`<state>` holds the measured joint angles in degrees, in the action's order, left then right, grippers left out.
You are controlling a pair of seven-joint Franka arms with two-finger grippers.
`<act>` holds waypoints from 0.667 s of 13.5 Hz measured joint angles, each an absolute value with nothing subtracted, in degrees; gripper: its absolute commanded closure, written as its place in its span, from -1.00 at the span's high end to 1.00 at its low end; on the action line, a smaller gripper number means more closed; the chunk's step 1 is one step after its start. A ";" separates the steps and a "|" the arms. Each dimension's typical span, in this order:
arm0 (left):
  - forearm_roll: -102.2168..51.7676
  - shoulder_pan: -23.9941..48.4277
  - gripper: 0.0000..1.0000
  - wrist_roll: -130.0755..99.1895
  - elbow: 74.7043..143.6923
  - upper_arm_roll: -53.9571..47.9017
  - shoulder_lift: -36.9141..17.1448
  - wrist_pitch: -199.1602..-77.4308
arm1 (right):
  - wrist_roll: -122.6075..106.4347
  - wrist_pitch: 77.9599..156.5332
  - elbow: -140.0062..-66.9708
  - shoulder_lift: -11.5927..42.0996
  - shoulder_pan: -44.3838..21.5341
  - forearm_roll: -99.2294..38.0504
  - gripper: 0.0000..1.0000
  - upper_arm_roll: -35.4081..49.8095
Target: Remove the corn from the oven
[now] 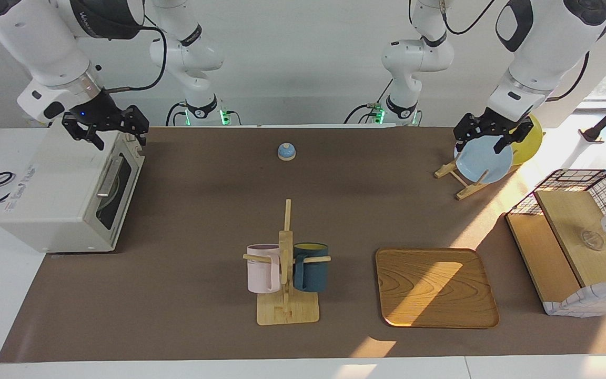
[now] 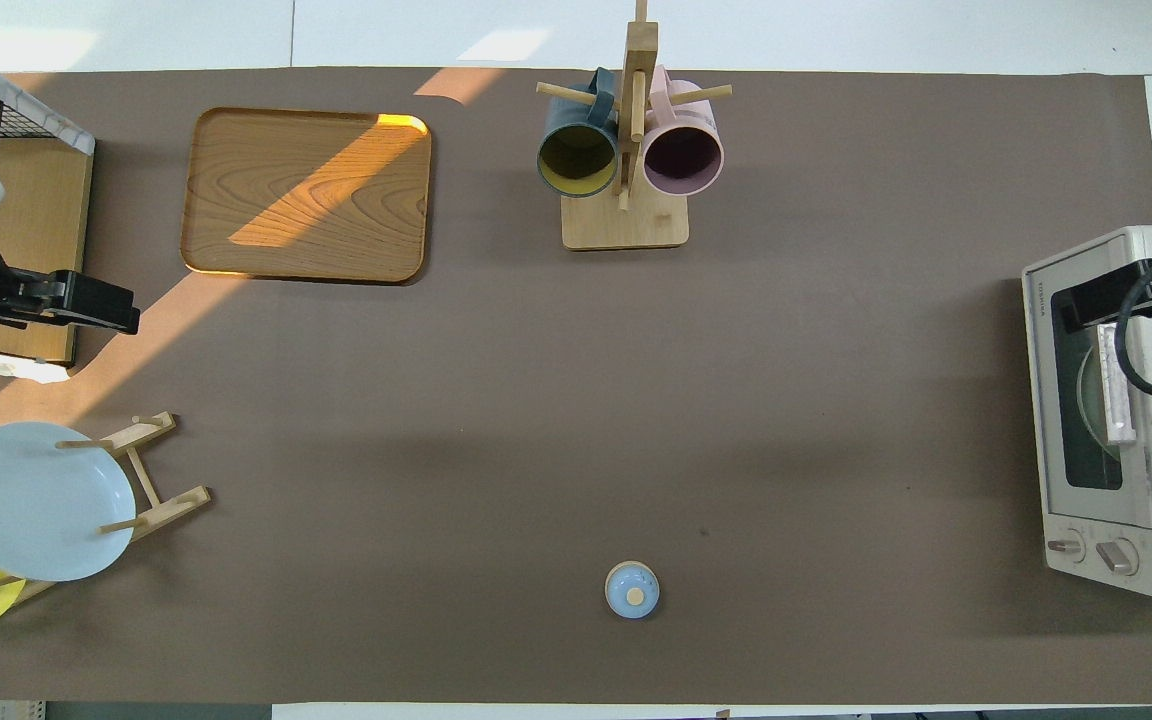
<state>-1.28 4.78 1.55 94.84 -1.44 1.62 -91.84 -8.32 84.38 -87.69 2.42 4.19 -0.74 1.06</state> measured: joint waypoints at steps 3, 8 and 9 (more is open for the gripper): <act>-1.28 4.78 1.00 1.55 94.84 -1.44 1.62 -91.84 | -8.32 90.53 -93.20 1.34 4.67 -0.74 -1.00 0.79; -1.28 4.78 1.00 1.55 94.84 -1.44 1.62 -91.84 | -5.97 99.58 -103.88 -1.40 5.17 3.63 -1.00 0.56; -1.28 4.78 1.00 1.55 94.84 -1.44 1.62 -91.84 | -5.50 100.19 -104.43 -1.40 5.36 5.75 -1.00 0.55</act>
